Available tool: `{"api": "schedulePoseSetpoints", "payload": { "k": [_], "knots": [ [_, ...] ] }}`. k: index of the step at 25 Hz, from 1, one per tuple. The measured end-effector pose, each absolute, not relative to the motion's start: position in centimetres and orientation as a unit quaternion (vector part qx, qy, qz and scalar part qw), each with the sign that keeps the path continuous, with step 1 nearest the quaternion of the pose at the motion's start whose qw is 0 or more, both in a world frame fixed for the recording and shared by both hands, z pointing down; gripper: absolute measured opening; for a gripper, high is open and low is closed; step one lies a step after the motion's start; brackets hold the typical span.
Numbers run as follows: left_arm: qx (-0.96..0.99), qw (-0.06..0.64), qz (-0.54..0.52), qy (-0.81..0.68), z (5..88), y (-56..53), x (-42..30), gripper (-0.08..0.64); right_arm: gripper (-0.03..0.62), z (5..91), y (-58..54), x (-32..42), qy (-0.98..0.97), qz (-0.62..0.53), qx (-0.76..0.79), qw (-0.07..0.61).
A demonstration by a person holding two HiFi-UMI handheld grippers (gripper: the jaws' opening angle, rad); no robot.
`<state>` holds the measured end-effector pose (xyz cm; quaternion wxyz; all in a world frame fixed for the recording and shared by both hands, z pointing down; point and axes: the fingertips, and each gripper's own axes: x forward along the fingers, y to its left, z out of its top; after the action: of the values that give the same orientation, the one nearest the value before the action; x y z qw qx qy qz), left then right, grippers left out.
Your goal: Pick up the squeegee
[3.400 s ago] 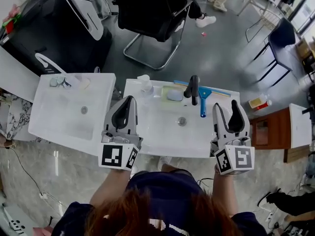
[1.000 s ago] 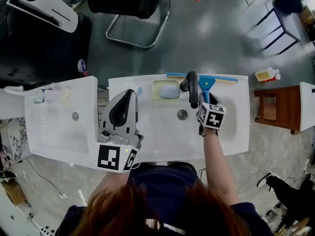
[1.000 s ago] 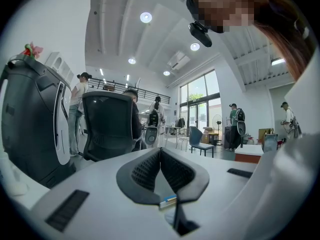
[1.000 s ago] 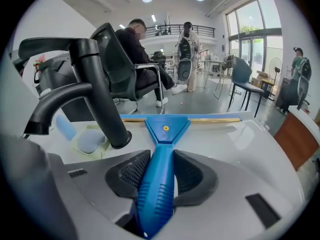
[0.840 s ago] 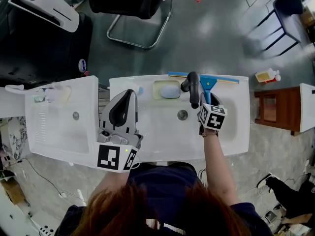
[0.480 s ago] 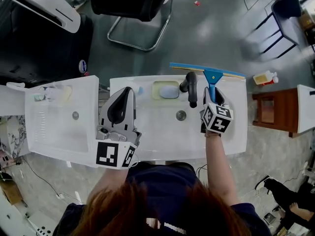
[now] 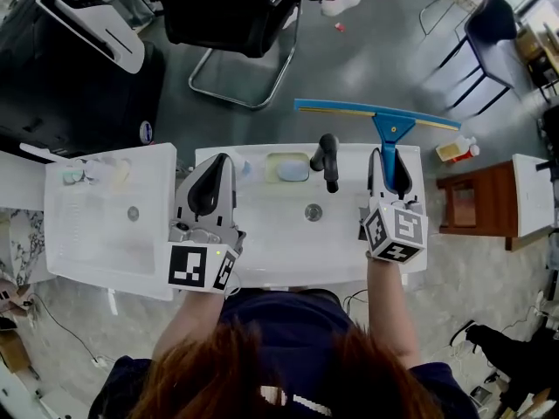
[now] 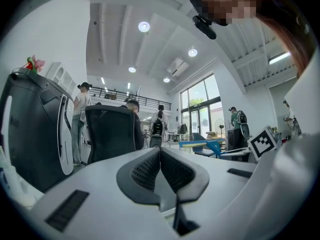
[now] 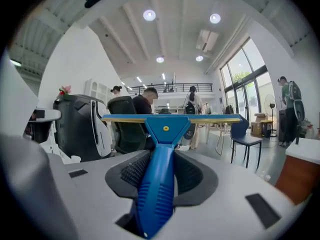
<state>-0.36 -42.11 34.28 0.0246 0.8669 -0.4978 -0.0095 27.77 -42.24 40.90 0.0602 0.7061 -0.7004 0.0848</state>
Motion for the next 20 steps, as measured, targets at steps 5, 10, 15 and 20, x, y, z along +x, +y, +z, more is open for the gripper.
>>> {"api": "schedulePoseSetpoints", "payload": {
  "k": [5,10,15,20],
  "knots": [
    [0.867,0.011,-0.023,-0.497,32.3,-41.2,-1.0,0.020,0.160,35.3,-39.7,26.4,-0.704,0.041,0.708,0.025],
    [0.868,-0.002,-0.031,-0.496,30.8,-40.5,-1.2,0.020,0.160,31.4,-37.7,25.2,-0.711,0.011,0.703,0.003],
    [0.866,-0.004,-0.051,-0.498,29.5,-40.2,-1.1,0.021,0.160,28.7,-36.0,24.4,-0.718,-0.017,0.696,-0.018],
    [0.867,-0.001,-0.066,-0.494,28.7,-40.0,-1.1,0.020,0.160,28.2,-35.5,23.9,-0.714,-0.031,0.699,-0.010]
  ]
}}
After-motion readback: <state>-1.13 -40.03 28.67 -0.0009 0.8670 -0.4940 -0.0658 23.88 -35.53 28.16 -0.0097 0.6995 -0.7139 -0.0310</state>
